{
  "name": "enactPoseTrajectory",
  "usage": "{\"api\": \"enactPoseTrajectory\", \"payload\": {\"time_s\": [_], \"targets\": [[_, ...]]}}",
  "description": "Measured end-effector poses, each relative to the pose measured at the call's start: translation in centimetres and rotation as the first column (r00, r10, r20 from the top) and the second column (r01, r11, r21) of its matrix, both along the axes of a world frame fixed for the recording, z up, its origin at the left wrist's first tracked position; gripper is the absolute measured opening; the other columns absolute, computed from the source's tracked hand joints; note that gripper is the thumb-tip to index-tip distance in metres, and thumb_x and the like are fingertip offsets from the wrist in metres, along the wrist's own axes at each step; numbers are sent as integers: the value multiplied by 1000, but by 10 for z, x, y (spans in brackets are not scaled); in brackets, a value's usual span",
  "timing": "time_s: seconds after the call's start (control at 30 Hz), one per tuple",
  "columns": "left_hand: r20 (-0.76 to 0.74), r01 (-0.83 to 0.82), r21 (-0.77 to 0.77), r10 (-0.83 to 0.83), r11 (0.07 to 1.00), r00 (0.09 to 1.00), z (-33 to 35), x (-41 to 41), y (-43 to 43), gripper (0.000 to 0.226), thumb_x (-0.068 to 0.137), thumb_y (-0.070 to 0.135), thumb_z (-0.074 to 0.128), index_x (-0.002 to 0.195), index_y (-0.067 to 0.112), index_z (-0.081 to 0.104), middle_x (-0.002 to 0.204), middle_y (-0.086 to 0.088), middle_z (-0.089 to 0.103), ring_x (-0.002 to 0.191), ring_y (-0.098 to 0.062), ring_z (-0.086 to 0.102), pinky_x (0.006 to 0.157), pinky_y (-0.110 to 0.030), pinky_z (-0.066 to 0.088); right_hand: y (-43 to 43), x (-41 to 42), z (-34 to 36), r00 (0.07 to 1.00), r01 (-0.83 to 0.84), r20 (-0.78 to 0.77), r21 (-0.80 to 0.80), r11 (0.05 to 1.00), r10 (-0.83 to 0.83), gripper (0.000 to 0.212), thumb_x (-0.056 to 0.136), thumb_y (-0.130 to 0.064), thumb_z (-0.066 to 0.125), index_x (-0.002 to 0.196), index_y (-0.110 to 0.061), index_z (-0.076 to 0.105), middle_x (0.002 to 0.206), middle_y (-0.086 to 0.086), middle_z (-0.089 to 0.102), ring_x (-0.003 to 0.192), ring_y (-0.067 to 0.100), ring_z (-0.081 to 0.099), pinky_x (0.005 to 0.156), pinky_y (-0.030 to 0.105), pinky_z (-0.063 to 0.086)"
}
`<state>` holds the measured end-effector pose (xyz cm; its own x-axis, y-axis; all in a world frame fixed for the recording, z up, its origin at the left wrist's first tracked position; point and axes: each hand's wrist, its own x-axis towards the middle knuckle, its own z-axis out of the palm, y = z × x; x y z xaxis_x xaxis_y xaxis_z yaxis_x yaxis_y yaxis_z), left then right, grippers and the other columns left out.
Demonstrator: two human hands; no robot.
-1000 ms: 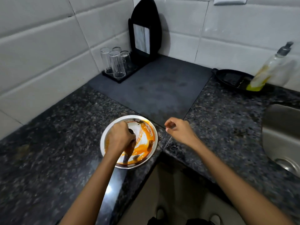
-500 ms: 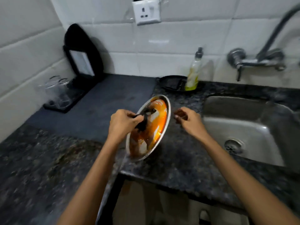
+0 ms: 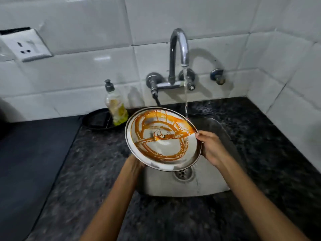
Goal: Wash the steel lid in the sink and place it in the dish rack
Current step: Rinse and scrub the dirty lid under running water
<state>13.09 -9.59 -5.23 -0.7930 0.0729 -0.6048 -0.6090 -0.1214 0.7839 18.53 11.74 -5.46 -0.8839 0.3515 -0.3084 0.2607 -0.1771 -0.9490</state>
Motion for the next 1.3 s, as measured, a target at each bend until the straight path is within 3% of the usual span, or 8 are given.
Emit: {"api": "enactPoseTrajectory", "payload": {"time_s": [0.13,0.33,0.53,0.63,0.7,0.9,1.13,1.3], "targets": [[58,88,89,-93,992,994,-18,-11,27,23,62,34,69,66,12,62,89,-17,61,68,-22,55,47,-24,53,36,-9,-10,997,68,38,32,997,-69,31,92,-4,40,65,-12,55,45,-5,61,47,11,55,49,20,44],[92,-38,401,2,915,996,-39,-27,48,69,92,56,20,111,5,61,91,-15,75,84,-33,71,62,-41,59,69,-2,-22,987,150,44,42,988,-151,31,91,-1,40,67,-12,57,54,0,62,61,20,53,59,28,43],[69,-152,203,141,967,988,-43,-28,79,34,98,30,33,114,6,51,98,-16,63,81,-26,61,64,-37,53,72,2,-23,993,74,71,253,965,-95,15,87,-10,49,86,-20,60,86,11,66,81,27,62,69,40,54],[123,-219,192,198,957,972,-48,-29,77,25,96,28,35,90,13,54,87,-12,61,77,-25,59,72,-41,52,63,10,-19,994,-63,100,857,511,-45,46,79,-10,60,123,-12,49,124,19,57,113,37,54,97,48,47],[130,-265,205,242,942,962,-53,-31,77,27,96,25,36,78,14,53,80,-10,59,73,-23,57,74,-39,51,37,14,-18,993,4,-31,975,224,116,55,77,-4,60,130,-5,44,134,20,50,122,37,48,104,46,40],[60,-239,245,231,940,971,-51,-29,78,26,99,17,31,96,5,54,84,-16,58,76,-26,57,84,-43,48,-28,-24,-42,751,-428,309,901,73,584,50,94,-33,31,142,-20,26,155,3,24,145,22,14,116,52,6],[-45,-220,130,228,967,973,-67,-36,61,34,95,12,36,64,12,51,71,-11,54,70,-22,51,78,-38,46,21,-69,-65,876,-388,373,922,-15,306,65,93,-52,21,147,-20,3,159,3,-2,146,23,-7,116,48,-5],[-47,-181,98,187,978,981,-64,-34,78,35,91,7,36,61,11,54,67,-11,55,67,-24,53,74,-37,46,-8,-66,-65,776,-397,325,918,18,541,58,94,-47,26,146,-26,10,159,-4,0,146,20,-3,116,52,6]]}}
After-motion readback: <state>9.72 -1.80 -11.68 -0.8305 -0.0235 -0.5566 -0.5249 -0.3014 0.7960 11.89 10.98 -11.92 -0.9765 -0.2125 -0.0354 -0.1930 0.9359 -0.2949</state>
